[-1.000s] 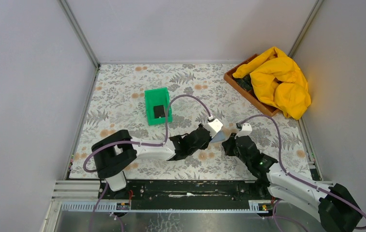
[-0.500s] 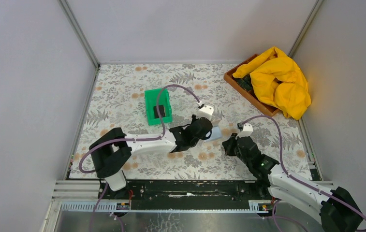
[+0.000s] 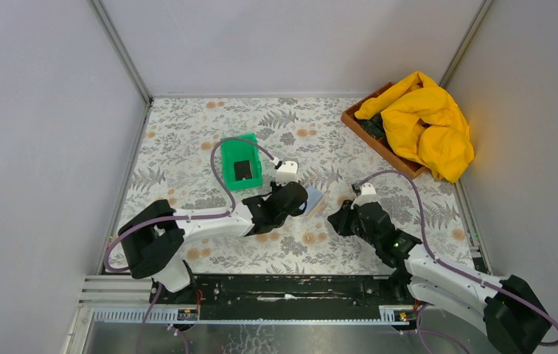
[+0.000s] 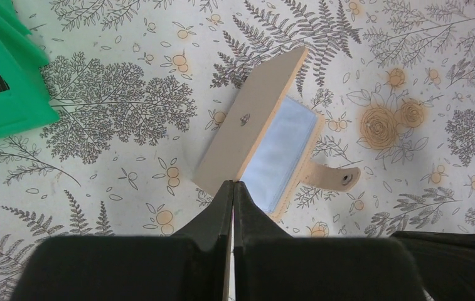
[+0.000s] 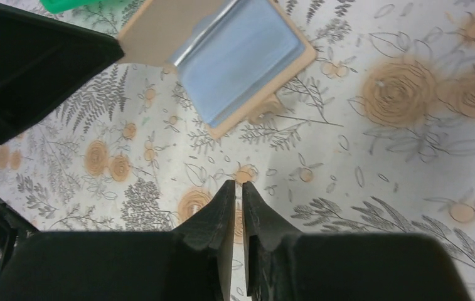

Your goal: Take the credit cards out of the card holder

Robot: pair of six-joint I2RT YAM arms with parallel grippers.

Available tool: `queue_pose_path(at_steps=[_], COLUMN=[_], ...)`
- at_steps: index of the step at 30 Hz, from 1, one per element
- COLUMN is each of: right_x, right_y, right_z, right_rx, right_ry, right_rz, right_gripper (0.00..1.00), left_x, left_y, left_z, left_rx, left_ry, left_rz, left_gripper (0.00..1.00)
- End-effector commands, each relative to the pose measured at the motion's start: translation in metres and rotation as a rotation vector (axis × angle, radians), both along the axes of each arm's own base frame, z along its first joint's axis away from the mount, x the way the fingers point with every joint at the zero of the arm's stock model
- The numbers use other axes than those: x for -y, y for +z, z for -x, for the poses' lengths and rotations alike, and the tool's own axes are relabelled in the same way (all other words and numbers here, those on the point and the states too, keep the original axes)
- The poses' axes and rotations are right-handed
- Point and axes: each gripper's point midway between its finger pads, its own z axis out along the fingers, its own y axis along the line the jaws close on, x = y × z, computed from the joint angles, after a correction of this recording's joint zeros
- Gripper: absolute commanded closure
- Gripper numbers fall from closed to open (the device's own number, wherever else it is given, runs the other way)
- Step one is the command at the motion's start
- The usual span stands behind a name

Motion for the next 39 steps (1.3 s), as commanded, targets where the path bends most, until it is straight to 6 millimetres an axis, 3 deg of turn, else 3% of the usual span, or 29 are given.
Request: queue_pose_path(at_steps=[1,7,20,25,28,33,35,39], right_x=[-0.035,-0.066,-0.121,-0.123,-0.125,-0.15,-0.157,-0.161], right_y=[0.042,0.043,0.013,-0.007,-0.004,-0.001,-0.004,-0.023], right_z=[-0.019,-0.043,-0.093,-0.094,-0.094,-0.096,-0.096,-0.095], right_rx=[0.076,0.063,-0.003,-0.04,-0.034,-0.04,-0.049,-0.09], right_ry=[0.069,0.092,0.09,0.081,0.086,0.129,0.14,0.14], right_rz=[-0.11,-0.135,-0.156,-0.147,-0.167,-0.182,-0.17,-0.142], right_gripper=[0.84,0.84,0.84,0.84,0.84,0.84,0.84,0.84], left_x=[-0.002,-0.002,-0.015,-0.019,-0.017,-0.013,-0.013,-0.009], left_y=[0.014,0.012,0.007,0.01,0.007,-0.001,0.0,0.008], left_z=[-0.005,0.004,0.027,0.031,0.034,0.042,0.044,0.053], left_rx=[0.029,-0.005,-0.051,-0.041,-0.046,-0.056,-0.047,-0.015], left_ry=[0.071,0.08,0.065,0.043,0.004,-0.028,-0.042,-0.075], left_rz=[0.077,0.14,0.205,0.182,0.157,0.132,0.114,0.084], left_gripper=[1.0,1.0,1.0,1.0,1.0,0.99,0.84,0.32])
